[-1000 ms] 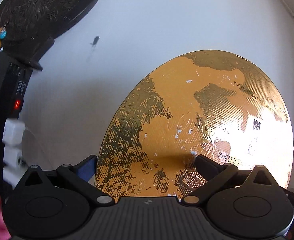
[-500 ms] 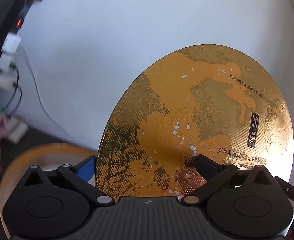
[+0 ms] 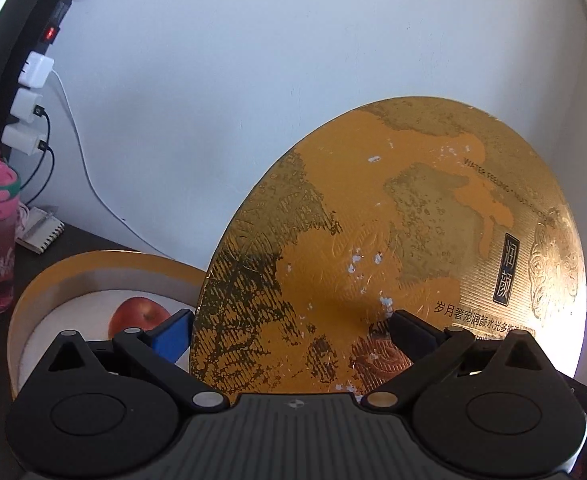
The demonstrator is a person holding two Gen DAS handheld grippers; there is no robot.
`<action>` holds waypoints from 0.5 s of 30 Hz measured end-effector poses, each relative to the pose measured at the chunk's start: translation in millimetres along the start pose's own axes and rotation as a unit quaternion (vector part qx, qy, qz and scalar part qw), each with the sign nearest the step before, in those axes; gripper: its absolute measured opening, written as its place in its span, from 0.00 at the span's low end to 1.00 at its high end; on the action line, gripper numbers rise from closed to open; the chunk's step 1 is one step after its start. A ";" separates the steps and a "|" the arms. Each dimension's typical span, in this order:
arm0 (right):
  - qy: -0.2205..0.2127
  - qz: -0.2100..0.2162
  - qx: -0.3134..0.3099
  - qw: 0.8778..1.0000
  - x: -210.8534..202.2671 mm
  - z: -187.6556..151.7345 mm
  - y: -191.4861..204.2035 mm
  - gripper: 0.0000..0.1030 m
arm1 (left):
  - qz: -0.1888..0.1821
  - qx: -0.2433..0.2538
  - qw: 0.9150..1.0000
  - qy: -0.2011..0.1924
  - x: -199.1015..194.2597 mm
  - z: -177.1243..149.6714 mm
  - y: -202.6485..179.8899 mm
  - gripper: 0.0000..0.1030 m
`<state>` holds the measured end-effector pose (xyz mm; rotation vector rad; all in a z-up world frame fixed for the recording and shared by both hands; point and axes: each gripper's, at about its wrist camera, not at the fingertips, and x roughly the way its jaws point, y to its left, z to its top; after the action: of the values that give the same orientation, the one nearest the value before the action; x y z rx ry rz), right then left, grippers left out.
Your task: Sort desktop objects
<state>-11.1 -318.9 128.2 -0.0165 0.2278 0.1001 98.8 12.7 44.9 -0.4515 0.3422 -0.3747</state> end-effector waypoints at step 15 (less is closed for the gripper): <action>0.021 0.038 0.019 0.999 -3.7 -14.8 11.8 1.00 | 0.067 -0.005 0.998 0.020 -50.2 -23.2 9.3 0.99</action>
<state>-19.2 -307.9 114.6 0.0277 0.2727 0.1722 48.1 33.3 32.6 -0.4286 0.4106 -0.2525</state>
